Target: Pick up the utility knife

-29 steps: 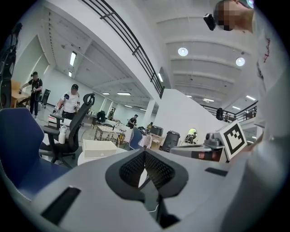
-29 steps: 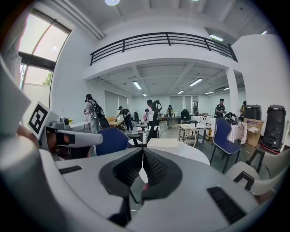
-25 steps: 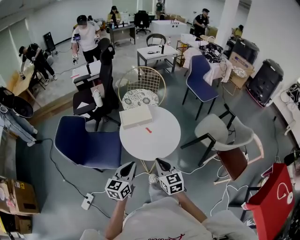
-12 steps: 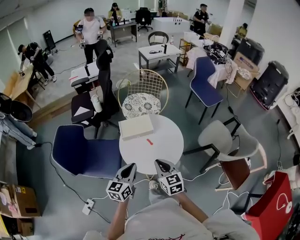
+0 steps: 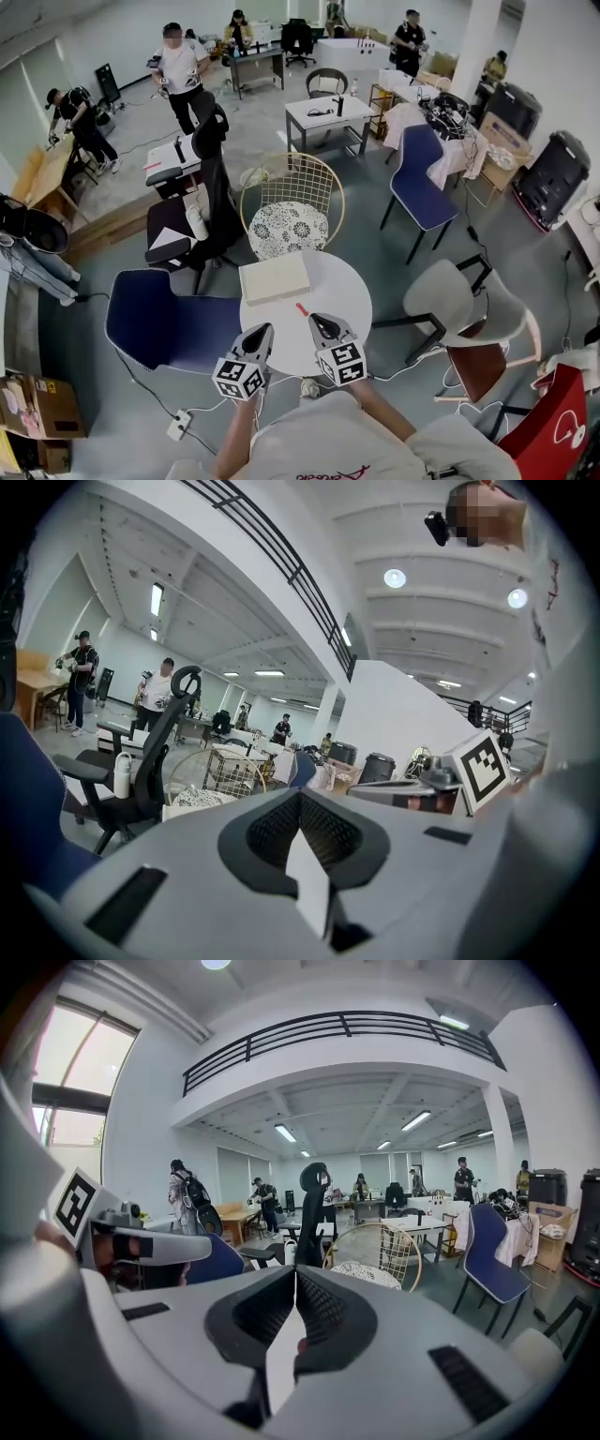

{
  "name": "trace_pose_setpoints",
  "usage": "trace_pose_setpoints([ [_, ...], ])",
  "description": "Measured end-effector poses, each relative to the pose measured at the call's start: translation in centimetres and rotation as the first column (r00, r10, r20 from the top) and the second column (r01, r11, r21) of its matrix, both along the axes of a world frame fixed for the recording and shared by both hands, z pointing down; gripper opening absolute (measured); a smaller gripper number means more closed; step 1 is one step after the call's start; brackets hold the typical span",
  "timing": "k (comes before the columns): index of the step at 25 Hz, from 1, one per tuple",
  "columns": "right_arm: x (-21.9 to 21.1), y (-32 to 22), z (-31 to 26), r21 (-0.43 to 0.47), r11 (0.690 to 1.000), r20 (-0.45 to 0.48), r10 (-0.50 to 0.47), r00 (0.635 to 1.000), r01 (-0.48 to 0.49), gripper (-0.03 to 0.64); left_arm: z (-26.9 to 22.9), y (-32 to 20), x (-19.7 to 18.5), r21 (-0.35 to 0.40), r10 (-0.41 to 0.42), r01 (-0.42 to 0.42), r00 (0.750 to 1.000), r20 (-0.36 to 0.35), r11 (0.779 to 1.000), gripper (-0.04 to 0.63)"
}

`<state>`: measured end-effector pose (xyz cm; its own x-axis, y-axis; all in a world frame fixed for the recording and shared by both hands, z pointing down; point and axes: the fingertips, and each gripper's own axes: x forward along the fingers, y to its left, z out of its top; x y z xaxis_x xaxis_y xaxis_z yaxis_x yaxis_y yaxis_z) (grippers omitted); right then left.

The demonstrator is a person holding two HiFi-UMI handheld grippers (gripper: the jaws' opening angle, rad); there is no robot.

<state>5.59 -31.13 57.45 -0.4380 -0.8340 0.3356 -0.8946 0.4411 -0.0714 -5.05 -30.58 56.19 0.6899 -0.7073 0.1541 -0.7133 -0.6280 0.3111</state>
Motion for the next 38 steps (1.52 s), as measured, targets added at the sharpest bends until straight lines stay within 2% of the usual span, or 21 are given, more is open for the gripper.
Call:
trace_pose_setpoints([
  [8, 1.2, -5.2, 0.3, 0.008, 0.999, 0.008, -0.032, 0.999, 0.032, 0.017, 0.2, -4.3, 0.9, 0.009, -0.033, 0.033, 0.999, 0.009, 0.999, 0.012],
  [16, 1.1, -6.5, 1.9, -0.024, 0.998, 0.014, -0.062, 0.998, 0.062, 0.017, 1.4, -5.3, 0.8, -0.016, -0.067, 0.067, 0.998, 0.016, 0.998, 0.012],
  [25, 1.3, -4.6, 5.9, -0.142, 0.988, 0.031, -0.056, 0.998, 0.060, 0.017, 5.0, -3.8, 0.7, -0.119, -0.071, 0.074, 0.997, 0.030, 0.990, 0.012],
  [34, 1.1, -1.2, 10.9, -0.274, 0.960, 0.017, -0.058, 0.998, 0.061, 0.017, 8.7, -1.4, 0.1, -0.220, -0.080, 0.086, 0.996, 0.039, 0.972, 0.012],
  [38, 1.4, -0.3, 12.5, -0.305, 0.951, -0.030, -0.064, 0.997, 0.052, 0.018, 10.0, -1.0, -0.3, -0.254, -0.084, 0.092, 0.996, 0.041, 0.963, 0.012],
])
